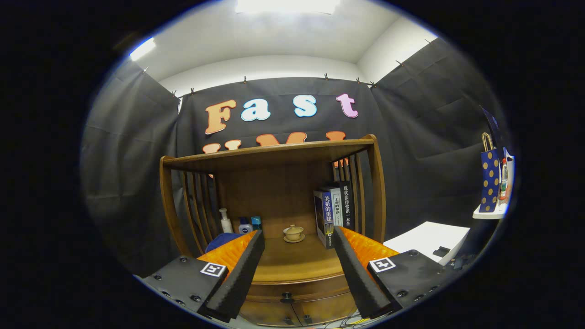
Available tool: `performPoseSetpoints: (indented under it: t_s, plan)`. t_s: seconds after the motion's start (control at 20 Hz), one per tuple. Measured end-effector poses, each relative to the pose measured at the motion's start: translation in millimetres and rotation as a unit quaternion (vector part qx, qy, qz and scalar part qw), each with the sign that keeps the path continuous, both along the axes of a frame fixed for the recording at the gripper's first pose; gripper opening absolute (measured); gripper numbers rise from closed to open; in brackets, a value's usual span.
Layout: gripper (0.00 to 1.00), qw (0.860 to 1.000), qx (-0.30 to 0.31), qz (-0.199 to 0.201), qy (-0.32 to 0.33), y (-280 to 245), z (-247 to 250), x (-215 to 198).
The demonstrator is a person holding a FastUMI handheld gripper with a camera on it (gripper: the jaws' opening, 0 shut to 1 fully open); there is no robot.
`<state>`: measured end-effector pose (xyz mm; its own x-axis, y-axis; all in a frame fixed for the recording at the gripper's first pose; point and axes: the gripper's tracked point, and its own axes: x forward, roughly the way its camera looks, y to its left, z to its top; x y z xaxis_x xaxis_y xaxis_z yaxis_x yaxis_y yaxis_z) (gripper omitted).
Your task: Pull open the drawer, take out the items inside it, and place them on the countertop above the cabinet.
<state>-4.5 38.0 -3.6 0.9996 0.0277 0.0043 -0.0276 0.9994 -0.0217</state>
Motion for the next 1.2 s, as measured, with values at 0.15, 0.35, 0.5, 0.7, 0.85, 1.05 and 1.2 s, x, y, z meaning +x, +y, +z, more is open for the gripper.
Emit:
performPoseSetpoints:
  t_s: [0.15, 0.35, 0.5, 0.7, 0.85, 1.05, 1.2]
  plan:
    - [0.98, 1.000, -0.001, -0.006, 0.010, 2.8, -8.0, -3.0]
    - [0.98, 1.000, -0.009, -0.010, 0.009, 12.2, -12.3, -9.8]
    - [0.98, 1.000, -0.011, -0.008, 0.016, 18.8, -21.2, -11.2]
    - [0.98, 1.000, 0.001, 0.003, 0.014, 29.0, -28.5, -6.2]
    - [0.98, 1.000, 0.002, -0.001, 0.010, 23.3, -46.7, 2.7]
    - [0.98, 1.000, 0.001, -0.008, 0.013, 13.0, -87.6, 18.7]
    - [0.98, 0.999, 0.022, -0.012, 0.027, 7.3, -126.6, 26.9]
